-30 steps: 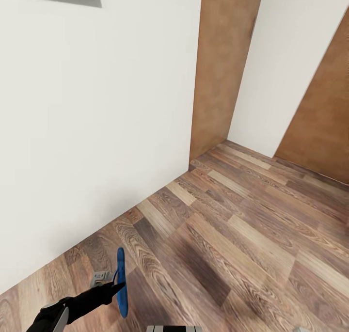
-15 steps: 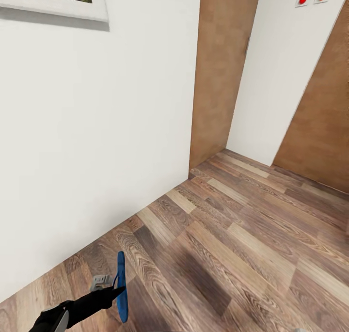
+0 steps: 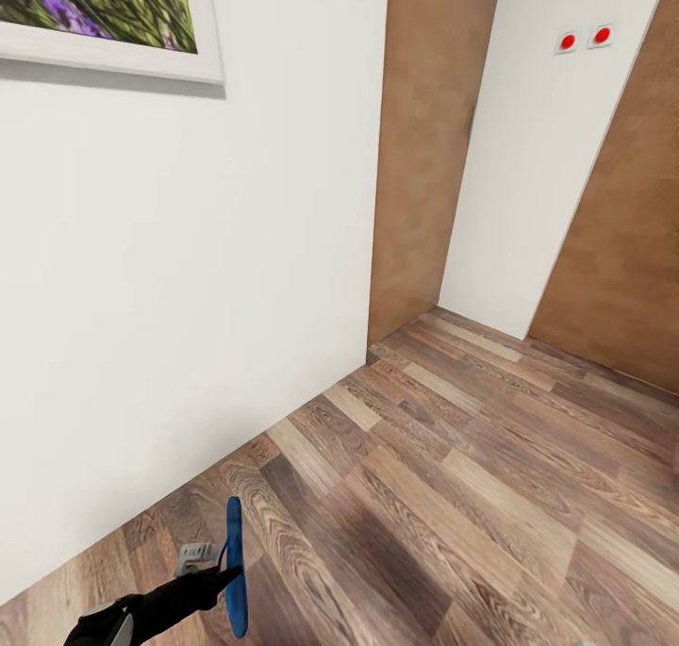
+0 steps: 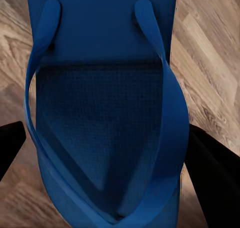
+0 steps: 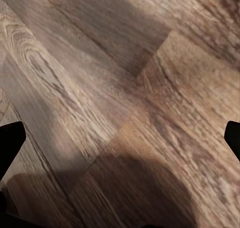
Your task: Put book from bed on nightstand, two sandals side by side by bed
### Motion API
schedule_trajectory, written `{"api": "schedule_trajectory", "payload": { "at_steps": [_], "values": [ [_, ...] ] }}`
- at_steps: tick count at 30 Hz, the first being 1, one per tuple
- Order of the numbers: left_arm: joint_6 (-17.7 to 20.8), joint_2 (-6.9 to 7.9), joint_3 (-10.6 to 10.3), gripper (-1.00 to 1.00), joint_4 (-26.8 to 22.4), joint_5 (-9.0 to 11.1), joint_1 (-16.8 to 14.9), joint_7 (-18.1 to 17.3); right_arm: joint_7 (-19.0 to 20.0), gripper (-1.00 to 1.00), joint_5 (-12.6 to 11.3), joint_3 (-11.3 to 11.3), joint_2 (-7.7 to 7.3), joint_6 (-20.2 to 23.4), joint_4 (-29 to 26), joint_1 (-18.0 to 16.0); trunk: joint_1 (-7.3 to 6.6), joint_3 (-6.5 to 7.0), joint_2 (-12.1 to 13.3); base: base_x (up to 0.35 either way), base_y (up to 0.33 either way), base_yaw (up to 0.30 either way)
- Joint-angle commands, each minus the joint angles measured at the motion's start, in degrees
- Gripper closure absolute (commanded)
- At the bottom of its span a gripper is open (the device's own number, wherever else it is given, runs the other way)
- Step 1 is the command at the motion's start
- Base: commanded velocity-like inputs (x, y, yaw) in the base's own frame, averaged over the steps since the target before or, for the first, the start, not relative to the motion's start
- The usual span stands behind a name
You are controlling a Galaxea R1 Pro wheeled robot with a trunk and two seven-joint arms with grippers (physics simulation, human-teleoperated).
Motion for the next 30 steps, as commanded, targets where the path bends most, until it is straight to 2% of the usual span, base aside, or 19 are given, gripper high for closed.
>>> {"api": "schedule_trajectory", "payload": {
  "at_steps": [1,6,10,13,15,21,30],
  "values": [
    [-0.2,-0.05,0.0,1.00,1.9,0.5,0.0,0.1,0.2,-1.00,-0.5,-0.1,0.14,0.5,1.4,0.0,-0.04,0.18,0.0,0.000,0.000,0.000],
    [-1.0,-0.61,0.0,1.00,3.4,0.4,0.0,1.0,0.1,-1.00,-0.5,-0.1,0.37,0.4,2.9,0.0,-0.17,1.29,0.1,0.000,0.000,0.000],
    [-2.7,-0.87,-0.1,1.00,3.8,0.4,0.0,4.3,0.1,-1.00,-0.5,-0.1,0.44,-2.9,3.3,0.0,-0.27,2.17,0.1,0.000,0.000,0.000],
    [-3.7,-1.29,-0.2,1.00,3.9,0.5,0.0,8.1,0.1,-1.00,-0.5,-0.1,0.46,-6.4,3.4,0.0,-0.35,2.84,0.2,0.000,0.000,0.000],
    [-4.0,-1.59,-0.2,1.00,3.9,0.4,0.0,9.2,0.1,-1.00,-0.5,-0.1,0.46,-7.3,3.6,0.0,-0.40,3.28,0.2,0.000,0.000,0.000],
    [-4.1,-2.70,-0.2,1.00,3.8,0.2,0.0,10.0,0.1,-1.00,-0.5,-0.1,0.46,-7.8,4.4,0.0,-0.55,4.61,0.3,0.000,0.000,0.000],
    [-5.0,-2.94,-0.3,1.00,3.8,0.2,0.0,10.1,0.1,-1.00,-0.5,-0.2,0.41,-7.9,4.6,0.0,-0.78,6.60,0.4,0.000,0.000,0.000]
  ]
}}
